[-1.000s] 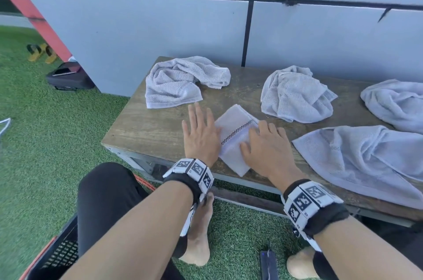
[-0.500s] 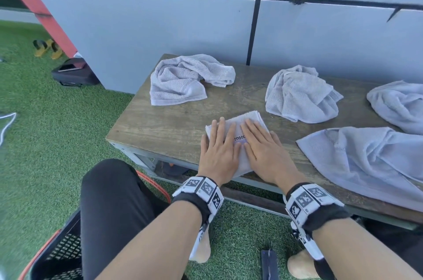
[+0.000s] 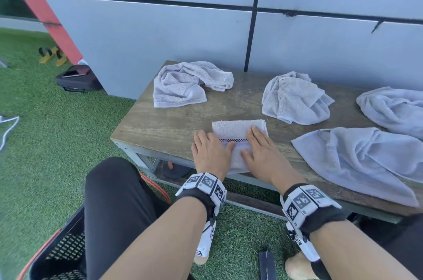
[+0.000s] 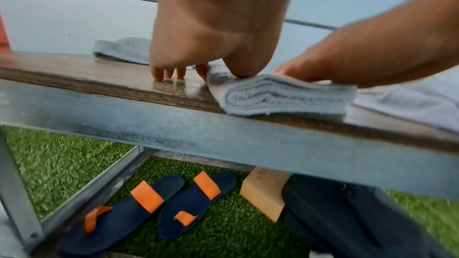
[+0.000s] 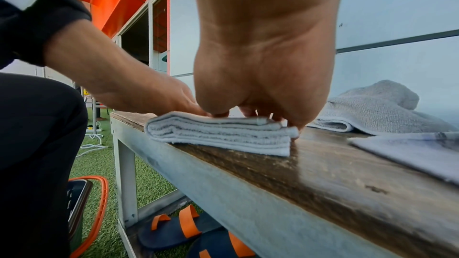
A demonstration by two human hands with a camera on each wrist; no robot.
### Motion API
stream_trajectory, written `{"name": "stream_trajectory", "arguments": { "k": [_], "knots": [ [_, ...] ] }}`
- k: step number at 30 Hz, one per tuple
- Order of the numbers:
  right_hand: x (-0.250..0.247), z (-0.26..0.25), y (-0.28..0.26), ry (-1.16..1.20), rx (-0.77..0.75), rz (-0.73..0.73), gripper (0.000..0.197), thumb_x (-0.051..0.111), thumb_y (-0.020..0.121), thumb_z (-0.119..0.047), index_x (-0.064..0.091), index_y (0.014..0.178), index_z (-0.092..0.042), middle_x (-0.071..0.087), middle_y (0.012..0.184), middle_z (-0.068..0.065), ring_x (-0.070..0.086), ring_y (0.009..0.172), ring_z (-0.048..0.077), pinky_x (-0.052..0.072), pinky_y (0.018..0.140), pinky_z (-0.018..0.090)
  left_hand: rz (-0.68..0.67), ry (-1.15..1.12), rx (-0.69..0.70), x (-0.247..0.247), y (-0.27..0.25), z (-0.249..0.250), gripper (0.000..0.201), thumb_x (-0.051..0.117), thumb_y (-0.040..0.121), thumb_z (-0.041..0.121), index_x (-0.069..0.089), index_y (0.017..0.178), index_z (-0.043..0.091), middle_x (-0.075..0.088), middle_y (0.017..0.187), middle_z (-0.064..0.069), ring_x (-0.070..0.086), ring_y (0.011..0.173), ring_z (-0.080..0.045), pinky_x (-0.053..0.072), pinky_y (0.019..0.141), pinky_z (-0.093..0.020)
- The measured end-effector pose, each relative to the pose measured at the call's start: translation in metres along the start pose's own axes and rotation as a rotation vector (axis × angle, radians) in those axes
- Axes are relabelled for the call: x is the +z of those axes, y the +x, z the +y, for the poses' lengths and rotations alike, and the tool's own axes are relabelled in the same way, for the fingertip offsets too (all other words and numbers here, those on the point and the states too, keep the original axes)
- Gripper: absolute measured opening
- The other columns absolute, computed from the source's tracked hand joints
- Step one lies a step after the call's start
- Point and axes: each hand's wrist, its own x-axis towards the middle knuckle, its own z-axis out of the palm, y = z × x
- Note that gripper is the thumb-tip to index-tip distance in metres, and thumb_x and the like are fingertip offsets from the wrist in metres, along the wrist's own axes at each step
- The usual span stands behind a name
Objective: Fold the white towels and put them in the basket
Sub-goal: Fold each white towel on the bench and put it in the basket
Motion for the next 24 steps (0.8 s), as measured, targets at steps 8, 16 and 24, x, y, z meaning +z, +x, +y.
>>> {"name": "stream_trajectory", "arguments": {
  "k": [8,16,24],
  "knots": [
    [-0.012,-0.004,-0.033,0.255,0.066,0.179,0.043,0.054,0.094,-0.020,0.047,0.134,-0.007,0.046,0.133,0.010,0.046,0.119,0.029,0.038,0.096,0.036,-0.260,-0.538,0.016,-0.032,-0.011,0.003,0.022,0.064,0.087,0.021,0.056,0.104,0.009,0.062,0.098,-0.007,0.059,0.091,-0.025,0.047,0.069,-0.032],
    [-0.039,-0.031,-0.054,0.542,0.285,0.153,0.043,0.037,0.104,-0.019,0.030,0.143,-0.003,0.054,0.130,0.024,0.053,0.111,0.033,0.039,0.084,0.037,-0.250,-0.827,0.150,-0.088,-0.043,0.001,0.019,0.068,0.088,0.011,0.058,0.102,0.004,0.061,0.082,-0.002,0.051,0.069,-0.012,0.038,0.053,-0.013],
    [-0.061,-0.095,-0.049,0.847,0.282,0.203,0.028,0.042,0.097,-0.022,0.051,0.116,-0.004,0.053,0.095,0.005,0.047,0.079,0.017,0.028,0.056,0.030,-0.109,-1.048,0.083,-0.152,-0.055,-0.036,0.021,0.071,0.086,0.010,0.063,0.105,0.017,0.069,0.095,0.002,0.060,0.081,-0.005,0.046,0.066,-0.010]
  ]
}}
